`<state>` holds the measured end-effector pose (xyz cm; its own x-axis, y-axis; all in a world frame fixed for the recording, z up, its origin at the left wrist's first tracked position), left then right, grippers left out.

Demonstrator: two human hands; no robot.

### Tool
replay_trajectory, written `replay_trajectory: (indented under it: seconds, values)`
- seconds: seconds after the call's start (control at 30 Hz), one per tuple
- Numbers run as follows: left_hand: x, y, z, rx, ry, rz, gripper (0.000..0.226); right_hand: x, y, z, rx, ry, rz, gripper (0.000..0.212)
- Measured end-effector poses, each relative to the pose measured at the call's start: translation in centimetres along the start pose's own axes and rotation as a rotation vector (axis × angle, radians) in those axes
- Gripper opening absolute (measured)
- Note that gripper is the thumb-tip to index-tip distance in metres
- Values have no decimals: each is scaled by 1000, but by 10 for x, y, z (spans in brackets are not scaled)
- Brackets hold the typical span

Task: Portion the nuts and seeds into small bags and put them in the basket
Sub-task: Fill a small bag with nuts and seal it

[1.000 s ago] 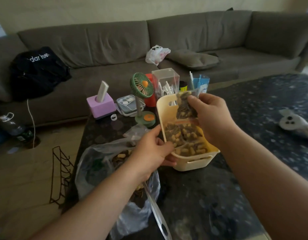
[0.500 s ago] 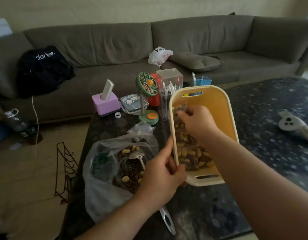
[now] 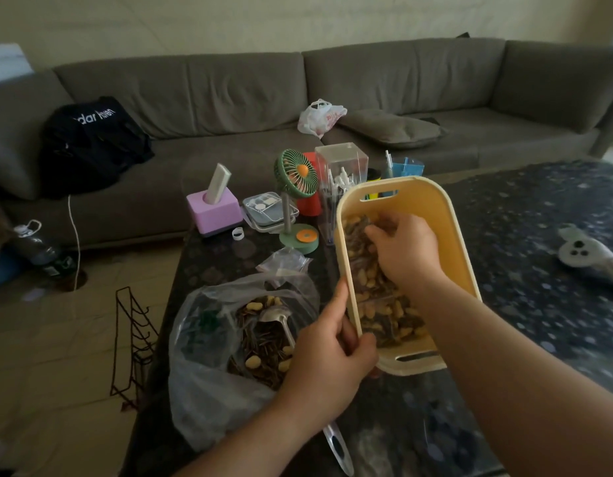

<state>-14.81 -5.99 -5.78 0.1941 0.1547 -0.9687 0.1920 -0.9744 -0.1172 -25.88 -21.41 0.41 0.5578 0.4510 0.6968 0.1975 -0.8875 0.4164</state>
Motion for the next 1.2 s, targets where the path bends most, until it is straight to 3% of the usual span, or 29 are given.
replay_trajectory:
  seconds: [0.07, 0.17, 0.23, 0.53, 0.73, 0.83, 1.03, 1.13, 1.2]
  values:
    - [1, 4, -1, -14, 3, -15, 87, 1, -3, -1, 5, -196, -144, 33]
    - [4, 8, -1, -18, 38, -33, 89, 0, -10, 6, 93, -390, -559, 36]
    - [2, 6, 0, -5, 40, -29, 88, -9, -12, 16, 177, -428, -653, 38]
    - [-5, 6, -10, -29, 156, 22, 85, -16, -13, 26, 109, -362, -594, 37]
    - [-6, 10, -8, -36, 117, 0, 82, -12, -9, 19, 165, -297, -481, 37]
    - [-10, 17, -7, -30, 105, -48, 81, -1, -10, 11, 175, -201, -371, 26]
    - [-34, 37, -15, 36, 22, -164, 40, 16, -20, 1, 216, 161, -119, 22]
    - [-38, 51, -17, 79, -106, -253, 21, 20, -21, 1, 293, 118, -116, 26]
    - [-38, 58, -17, 107, -180, -289, 20, 22, -21, 1, 355, 2, -153, 29]
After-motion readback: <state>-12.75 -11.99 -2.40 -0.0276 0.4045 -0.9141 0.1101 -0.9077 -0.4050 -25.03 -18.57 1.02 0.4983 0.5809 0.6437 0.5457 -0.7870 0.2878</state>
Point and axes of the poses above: each hand's wrist, its own y-axis towards the middle knuckle, its own z-axis out of the palm, x = y × z, the point moved 1 cm from there along y, towards the middle knuckle, and after that the axes turned 15 degrees about -z, right-handed, at the moved point
